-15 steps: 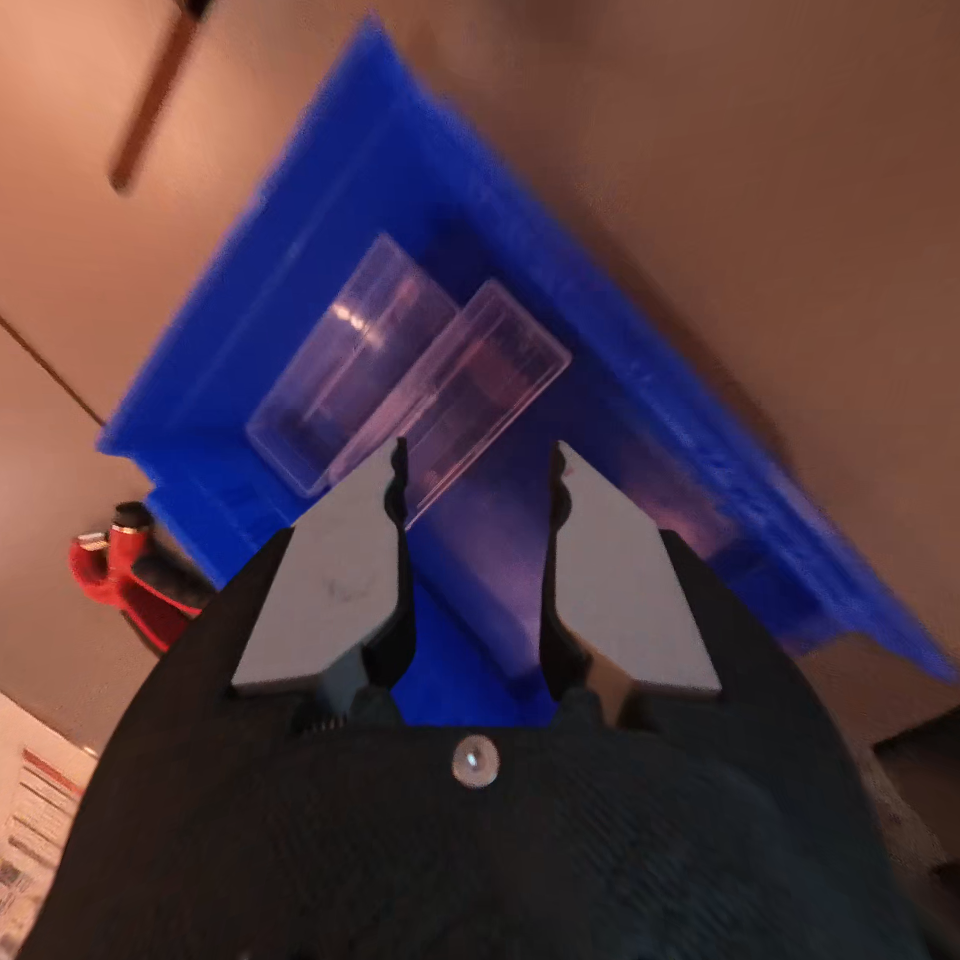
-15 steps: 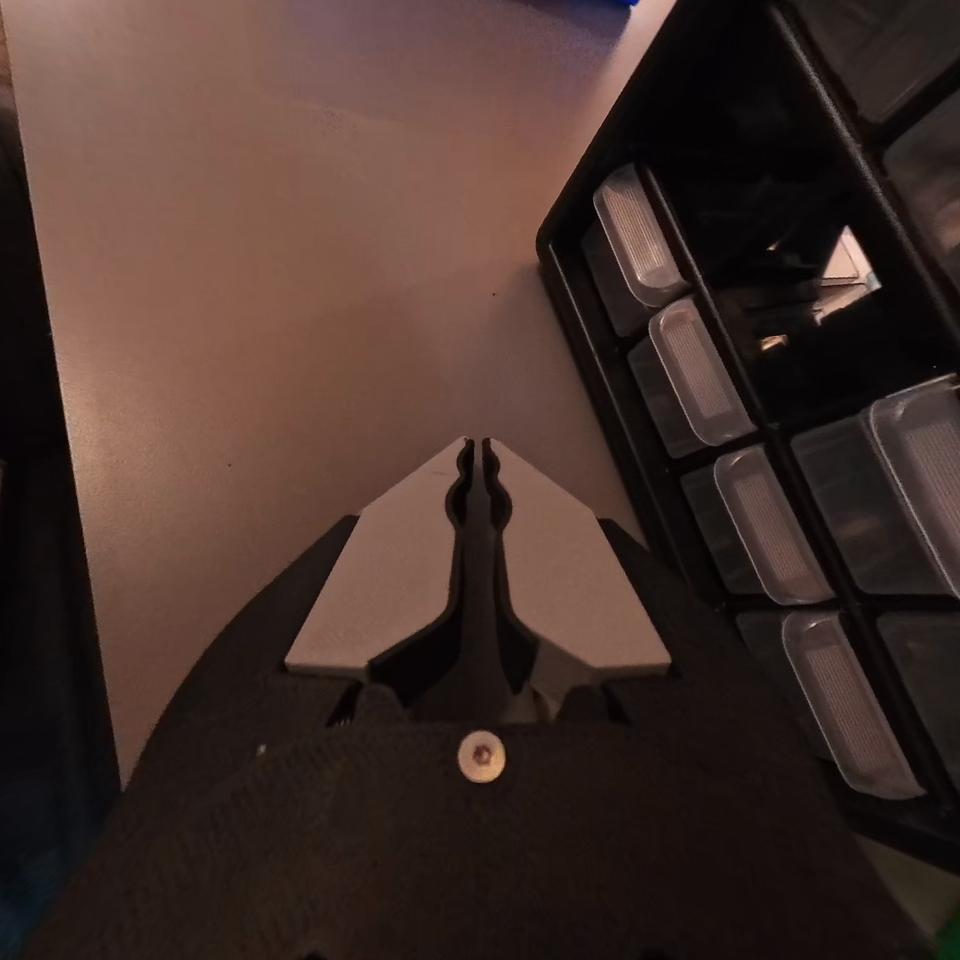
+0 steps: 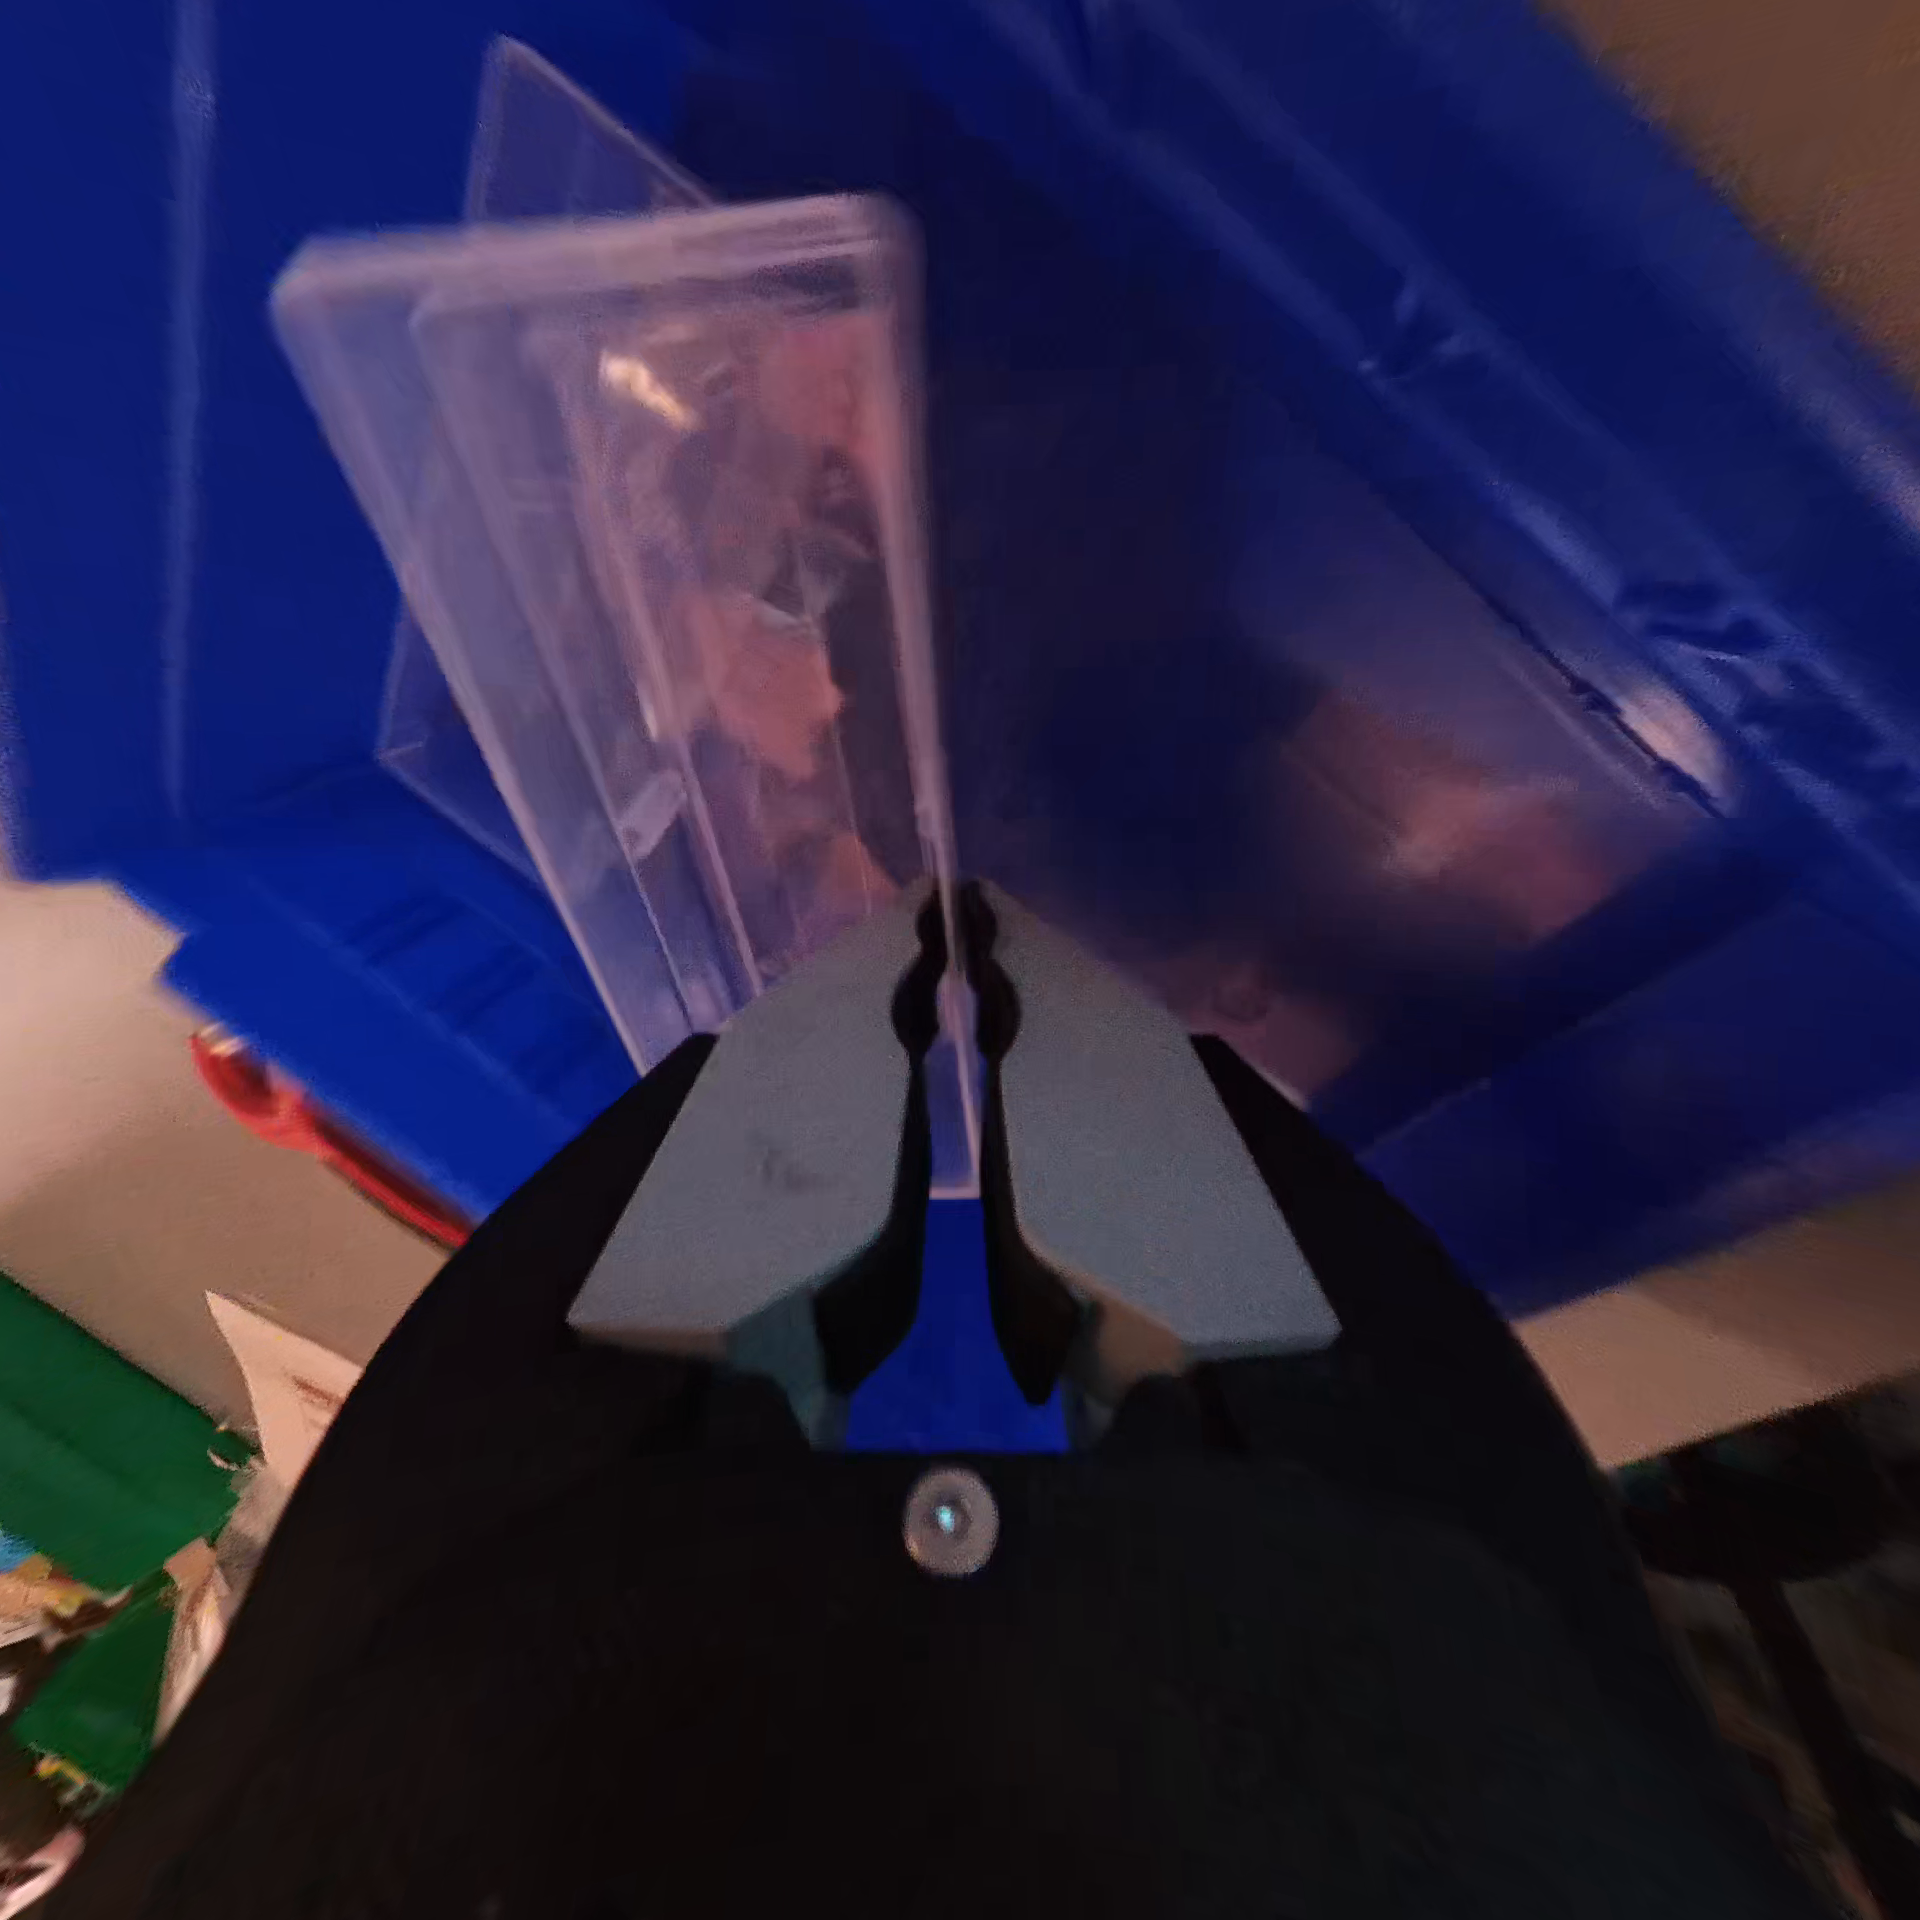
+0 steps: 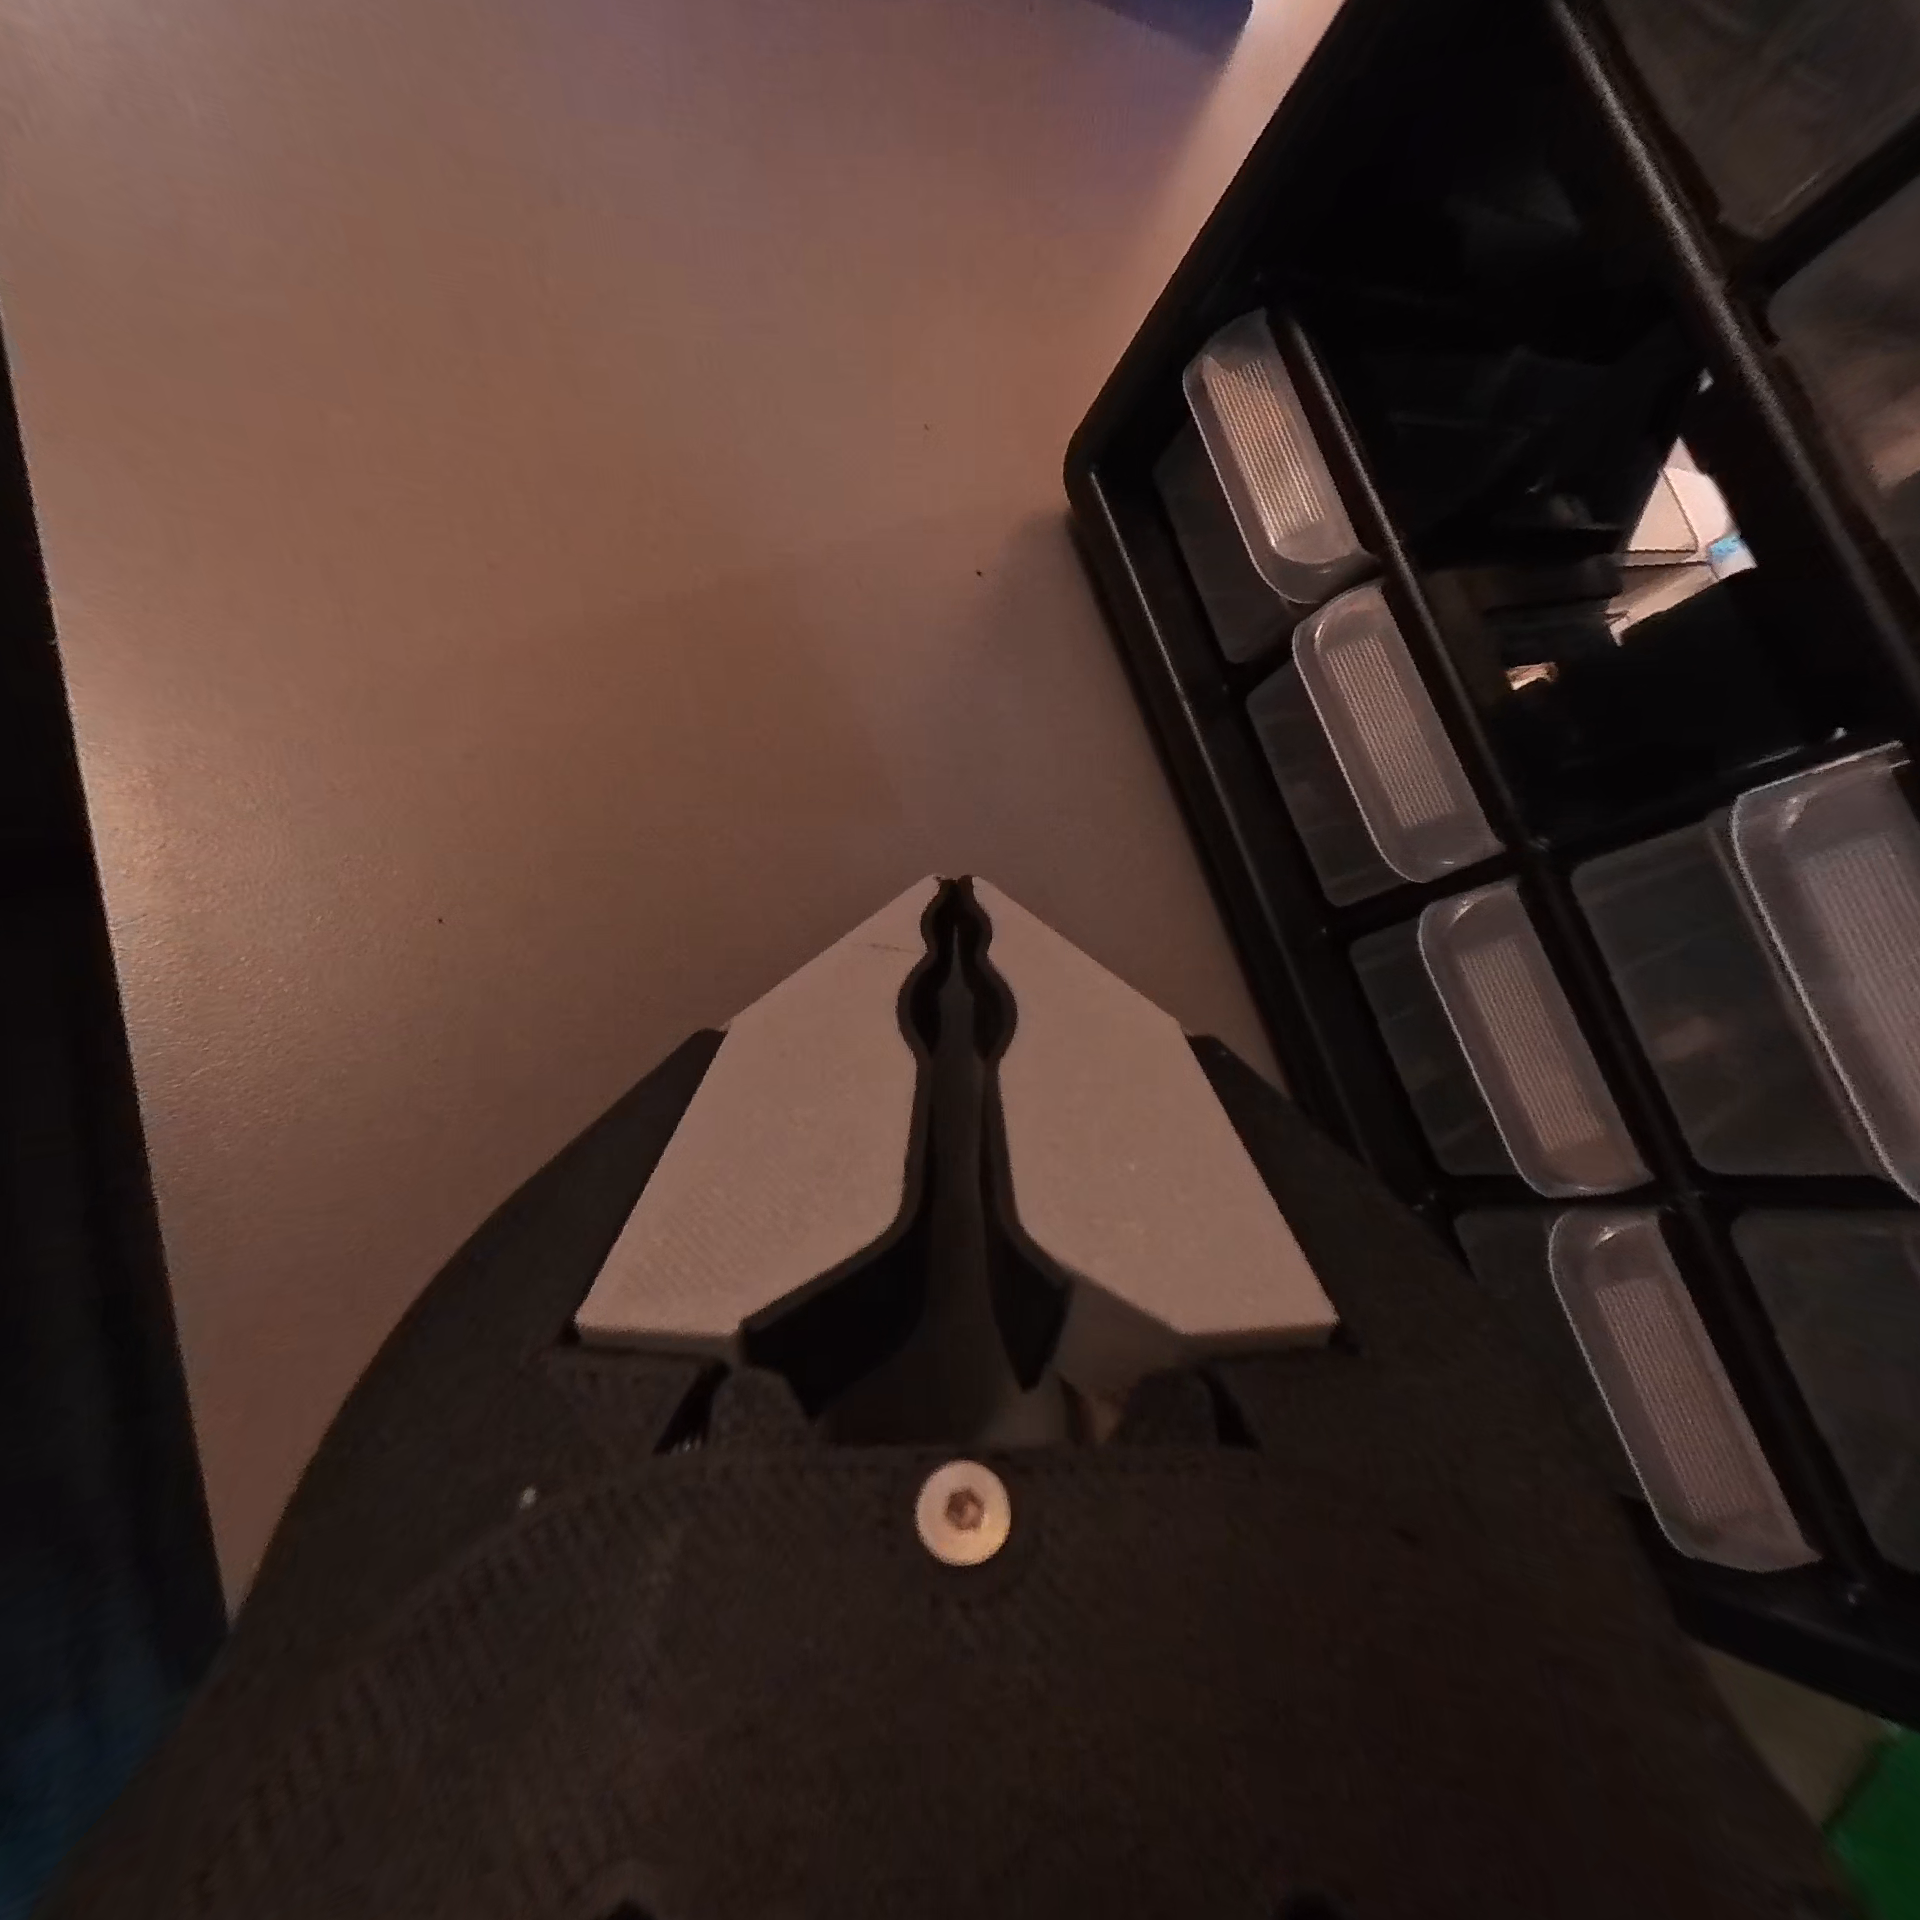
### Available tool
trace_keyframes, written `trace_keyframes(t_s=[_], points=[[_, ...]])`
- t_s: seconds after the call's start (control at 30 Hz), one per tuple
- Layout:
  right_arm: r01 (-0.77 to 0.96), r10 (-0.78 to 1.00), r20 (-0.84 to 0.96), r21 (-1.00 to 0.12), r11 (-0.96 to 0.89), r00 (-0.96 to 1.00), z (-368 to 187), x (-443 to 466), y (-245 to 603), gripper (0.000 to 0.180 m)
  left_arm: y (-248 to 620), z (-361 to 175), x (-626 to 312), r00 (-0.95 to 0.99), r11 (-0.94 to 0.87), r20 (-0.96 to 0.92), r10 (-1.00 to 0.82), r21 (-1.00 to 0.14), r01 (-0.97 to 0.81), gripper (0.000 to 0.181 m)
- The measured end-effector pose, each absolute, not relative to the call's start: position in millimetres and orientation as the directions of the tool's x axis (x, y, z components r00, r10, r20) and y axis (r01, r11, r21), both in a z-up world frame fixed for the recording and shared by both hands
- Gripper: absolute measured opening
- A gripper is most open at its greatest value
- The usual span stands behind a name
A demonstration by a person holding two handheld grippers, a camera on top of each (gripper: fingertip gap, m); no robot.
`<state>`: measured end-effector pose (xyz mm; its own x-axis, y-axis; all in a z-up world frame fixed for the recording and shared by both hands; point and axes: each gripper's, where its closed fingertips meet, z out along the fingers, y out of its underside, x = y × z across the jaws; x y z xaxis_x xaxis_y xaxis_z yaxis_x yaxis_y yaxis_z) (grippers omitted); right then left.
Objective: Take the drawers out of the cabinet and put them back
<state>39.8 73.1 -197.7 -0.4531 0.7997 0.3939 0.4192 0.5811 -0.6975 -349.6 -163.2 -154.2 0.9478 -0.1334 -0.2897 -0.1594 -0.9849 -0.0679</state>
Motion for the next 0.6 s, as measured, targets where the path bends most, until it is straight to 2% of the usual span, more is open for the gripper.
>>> trace_keyframes(t_s=[0.33,0.47,0.6], points=[[0.417,0.799,0.417,-0.694,0.587,-0.432,-196.0,39.4,76.5,0.000,-145.7,-38.8,-295.7,0.897,-0.946,-0.439,-0.044,-0.270,-0.179,0.000],[0.406,0.804,0.422,-0.705,0.582,-0.420,-192.3,39.6,77.3,0.000,-113.7,-42.5,-210.8,0.901,-0.908,-0.398,-0.171,-0.290,-0.301,0.000],[0.404,0.811,0.425,-0.713,0.573,-0.402,-189.2,39.5,80.1,0.000,-93.7,-90.4,-109.6,0.887,-0.864,-0.270,-0.375,-0.246,-0.440,0.000]])
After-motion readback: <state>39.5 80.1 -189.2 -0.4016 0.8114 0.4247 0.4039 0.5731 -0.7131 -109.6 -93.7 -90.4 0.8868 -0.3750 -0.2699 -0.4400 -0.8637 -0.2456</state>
